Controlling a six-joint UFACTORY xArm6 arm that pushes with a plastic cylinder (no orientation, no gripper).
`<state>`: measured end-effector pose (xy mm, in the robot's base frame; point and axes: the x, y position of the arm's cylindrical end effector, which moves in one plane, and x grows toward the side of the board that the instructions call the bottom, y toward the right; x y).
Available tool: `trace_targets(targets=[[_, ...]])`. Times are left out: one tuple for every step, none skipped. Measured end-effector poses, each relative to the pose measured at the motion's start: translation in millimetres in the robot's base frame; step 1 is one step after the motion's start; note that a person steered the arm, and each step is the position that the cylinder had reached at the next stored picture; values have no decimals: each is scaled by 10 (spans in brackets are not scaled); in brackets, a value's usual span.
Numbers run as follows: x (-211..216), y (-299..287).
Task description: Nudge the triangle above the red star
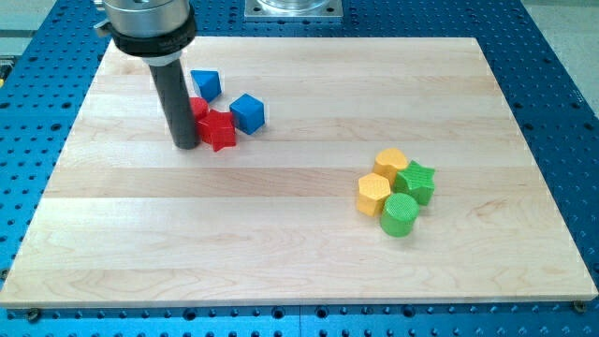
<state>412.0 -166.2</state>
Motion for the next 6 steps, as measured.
trace_targets(targets=[[-266, -590], [-1107, -246], [-1229, 203], [-819, 309], [-980, 381], [-906, 583]])
